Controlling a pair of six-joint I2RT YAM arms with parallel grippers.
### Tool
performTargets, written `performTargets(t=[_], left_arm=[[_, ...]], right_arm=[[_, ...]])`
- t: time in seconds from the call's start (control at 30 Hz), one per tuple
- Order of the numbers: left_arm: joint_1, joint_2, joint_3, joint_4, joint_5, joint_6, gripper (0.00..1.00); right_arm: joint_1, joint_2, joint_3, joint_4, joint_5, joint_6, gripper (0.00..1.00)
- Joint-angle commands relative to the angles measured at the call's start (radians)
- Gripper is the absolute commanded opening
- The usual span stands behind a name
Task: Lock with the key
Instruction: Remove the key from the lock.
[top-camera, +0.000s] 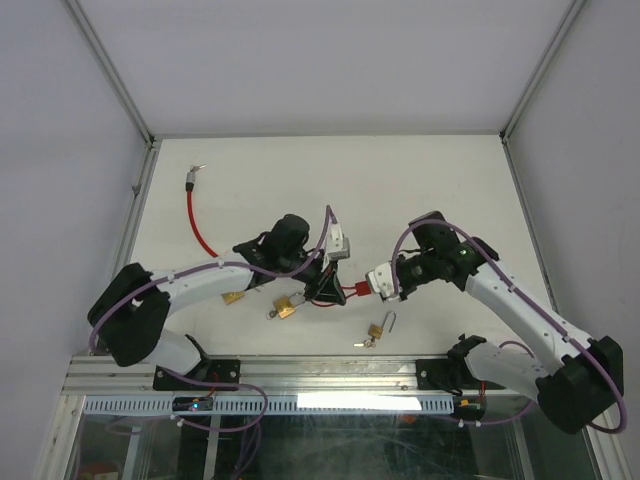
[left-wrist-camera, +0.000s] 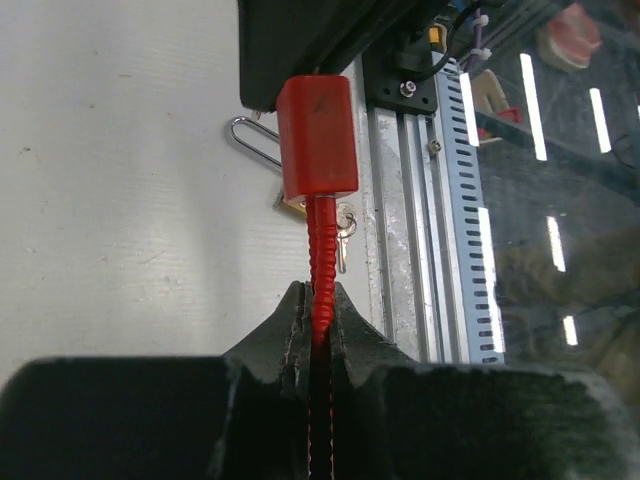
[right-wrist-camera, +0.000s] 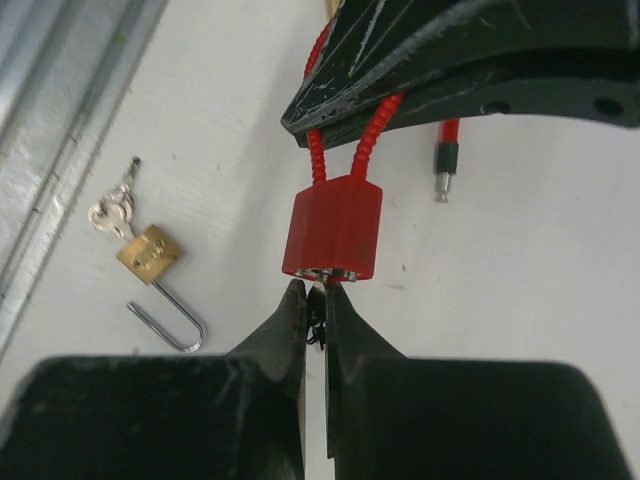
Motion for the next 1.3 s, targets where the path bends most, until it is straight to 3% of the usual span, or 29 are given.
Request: performTargets(t=[0.0,0.1,0.17,0.27,0.37,0.5,0.6,0.73,1.07,1.13,1.27], left_arm=[[0.068,0.193,0.15,-0.092,0.185,-0.058,0.0],[0.09,0.273,0.206,-0.133,0.2,-0.071,0.0],[0.097,0.264,0.22,-0.137,0.136,-0.077,0.0],[0.073,0.175,0.212,-0.12,-0.14,-0.061,0.0],[-0.032,0.046,0.134,-0.032,-0.432,0.069,0.0],[-0.124,-0.109,-0.026,0.157,-0.618,0.229,0.0],[-0.125,-0.15,-0.07,0.156,-0.608,0.256,0.0],[-0.093,-0.12,-0.017,0.07,-0.471,0.199,0.0],[-0.091,-0.174,-0.032,0.048,-0.55,0.271,0.0],[-0.048,-0.159,-0.012,0.033,-0.432,0.2,0.0],[0.087,-0.047,0.046,0.011,-0.042,0.001,0.0]], right_arm=[[0.036,-0.078,-0.019,0.012,0.066,-0.178,0.0],[0.045,-0.091,-0.044,0.069,0.122,-0.101,0.0],[0.047,-0.09,-0.046,0.114,0.141,0.023,0.0],[0.033,-0.027,0.002,0.119,0.17,0.24,0.0],[-0.025,0.084,0.069,0.066,0.094,0.347,0.0],[-0.112,0.223,0.152,-0.029,-0.093,0.4,0.0],[-0.136,0.238,0.168,-0.064,-0.129,0.385,0.0],[-0.136,0.178,0.133,0.011,-0.09,0.412,0.0],[-0.138,0.341,0.266,-0.264,-0.172,0.314,0.0],[-0.126,0.285,0.237,-0.222,-0.125,0.26,0.0],[-0.065,0.026,0.073,-0.017,0.022,0.104,0.0]])
